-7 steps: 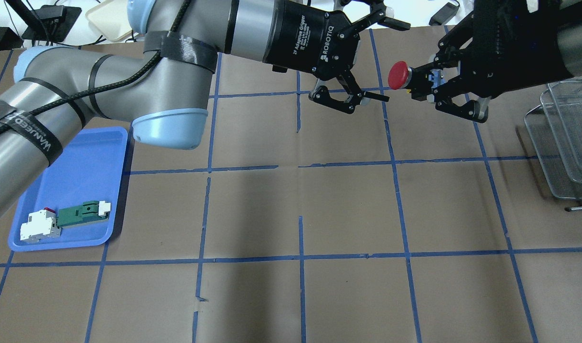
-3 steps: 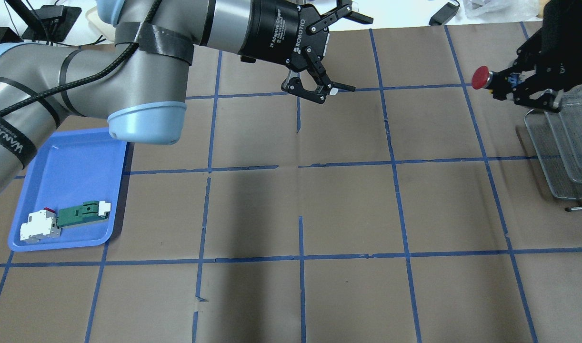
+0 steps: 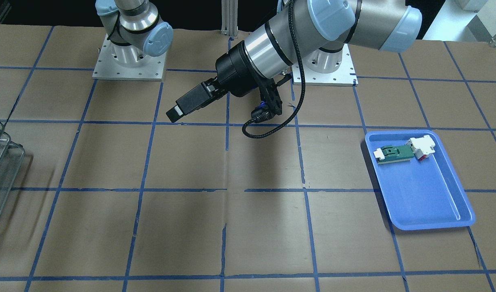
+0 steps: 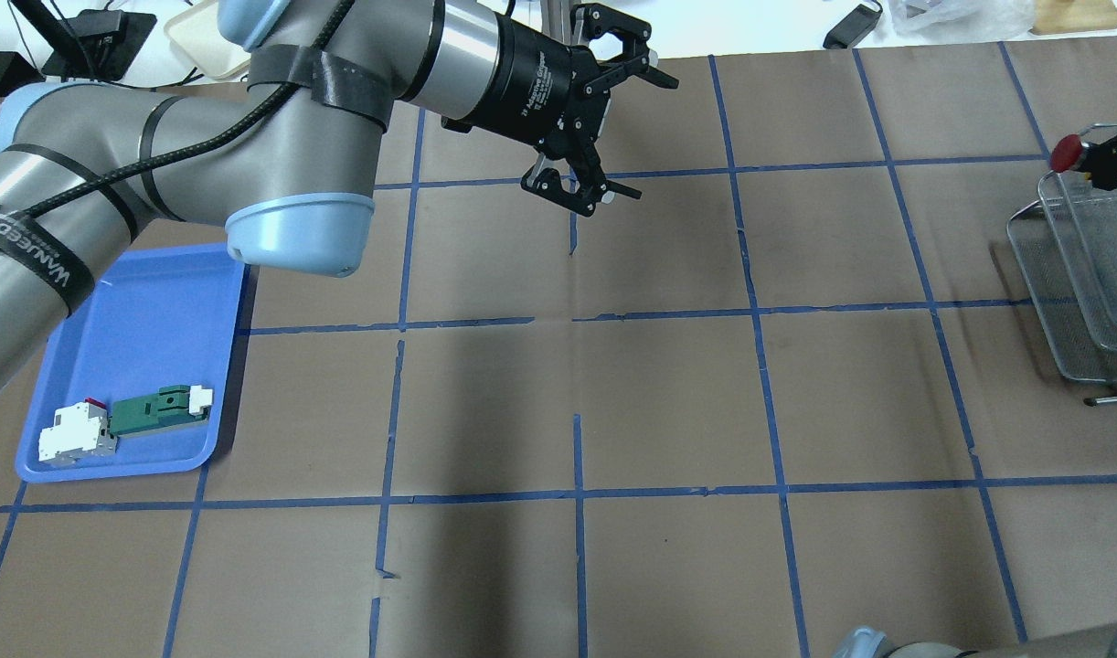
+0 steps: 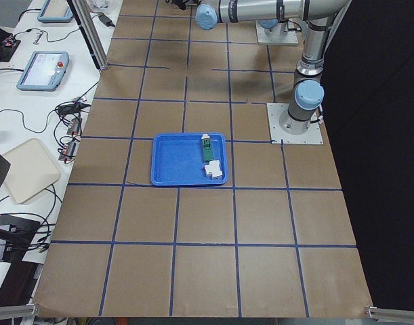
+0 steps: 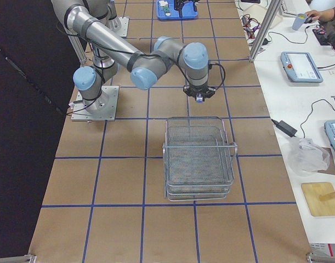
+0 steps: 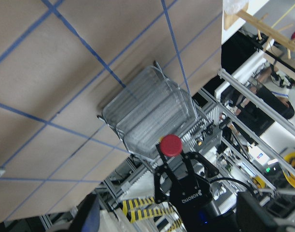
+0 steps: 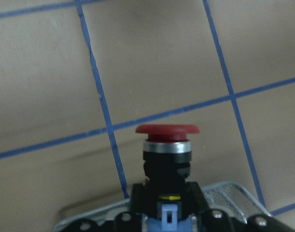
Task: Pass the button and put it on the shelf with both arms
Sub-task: 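Set the button on the wire rack, open right gripper while left arm retracts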
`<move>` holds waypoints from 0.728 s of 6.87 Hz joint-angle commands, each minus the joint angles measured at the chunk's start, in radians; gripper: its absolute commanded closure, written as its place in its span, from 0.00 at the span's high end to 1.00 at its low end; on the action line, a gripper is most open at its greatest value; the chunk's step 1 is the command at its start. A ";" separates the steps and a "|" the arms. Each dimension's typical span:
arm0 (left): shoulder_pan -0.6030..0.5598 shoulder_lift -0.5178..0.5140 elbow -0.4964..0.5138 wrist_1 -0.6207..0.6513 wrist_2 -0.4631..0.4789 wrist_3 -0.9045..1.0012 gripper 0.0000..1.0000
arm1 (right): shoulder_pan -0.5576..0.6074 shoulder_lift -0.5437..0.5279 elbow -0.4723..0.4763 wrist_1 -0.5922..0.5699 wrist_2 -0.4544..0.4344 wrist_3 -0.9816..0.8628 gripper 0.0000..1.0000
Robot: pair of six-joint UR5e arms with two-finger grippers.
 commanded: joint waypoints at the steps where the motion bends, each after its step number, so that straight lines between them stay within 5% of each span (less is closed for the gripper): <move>1: -0.037 0.006 0.082 -0.277 0.229 0.227 1.00 | -0.080 0.120 -0.056 -0.031 -0.064 -0.132 0.00; 2: -0.035 0.000 0.125 -0.363 0.271 0.329 1.00 | -0.090 0.132 -0.056 -0.038 -0.114 -0.139 0.00; 3: -0.041 0.019 0.146 -0.473 0.408 0.498 1.00 | -0.090 0.132 -0.062 -0.032 -0.134 -0.130 0.19; 5: -0.029 0.063 0.171 -0.641 0.520 0.790 1.00 | -0.090 0.131 -0.053 -0.027 -0.139 -0.117 0.87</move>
